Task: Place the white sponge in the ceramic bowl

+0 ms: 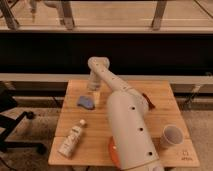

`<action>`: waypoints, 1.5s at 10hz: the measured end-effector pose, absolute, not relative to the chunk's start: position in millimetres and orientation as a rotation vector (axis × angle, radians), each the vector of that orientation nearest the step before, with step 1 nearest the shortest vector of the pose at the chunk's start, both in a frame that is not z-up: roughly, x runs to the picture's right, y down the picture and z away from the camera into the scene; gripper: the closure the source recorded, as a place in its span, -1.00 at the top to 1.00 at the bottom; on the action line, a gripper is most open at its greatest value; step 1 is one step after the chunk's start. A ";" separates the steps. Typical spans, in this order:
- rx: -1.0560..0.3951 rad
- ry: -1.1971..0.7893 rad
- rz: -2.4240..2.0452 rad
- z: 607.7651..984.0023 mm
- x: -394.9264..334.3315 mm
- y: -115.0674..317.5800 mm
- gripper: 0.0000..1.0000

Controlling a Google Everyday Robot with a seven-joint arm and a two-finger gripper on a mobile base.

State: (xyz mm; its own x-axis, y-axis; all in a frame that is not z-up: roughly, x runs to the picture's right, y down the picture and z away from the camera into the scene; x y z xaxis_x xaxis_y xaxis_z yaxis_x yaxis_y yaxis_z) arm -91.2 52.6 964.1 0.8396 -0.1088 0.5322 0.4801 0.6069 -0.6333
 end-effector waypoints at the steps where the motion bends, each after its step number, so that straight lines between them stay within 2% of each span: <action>1: -0.866 -0.477 -0.355 964.9 -90.0 53.4 0.86; 6: -0.874 -0.478 -0.356 966.1 -87.6 54.1 0.58; 7: -0.875 -0.478 -0.358 966.1 -88.1 53.8 0.43; 13: -0.876 -0.468 -0.367 961.0 -87.2 49.5 -0.82; 14: -0.872 -0.466 -0.368 958.4 -86.7 46.0 -0.96; 15: -0.868 -0.463 -0.370 955.8 -86.4 43.0 -1.00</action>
State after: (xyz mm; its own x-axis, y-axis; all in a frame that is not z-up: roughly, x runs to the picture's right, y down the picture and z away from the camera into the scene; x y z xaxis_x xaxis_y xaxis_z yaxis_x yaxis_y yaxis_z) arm -86.4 43.0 955.8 0.8399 -0.1223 0.5288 0.4887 0.5942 -0.6388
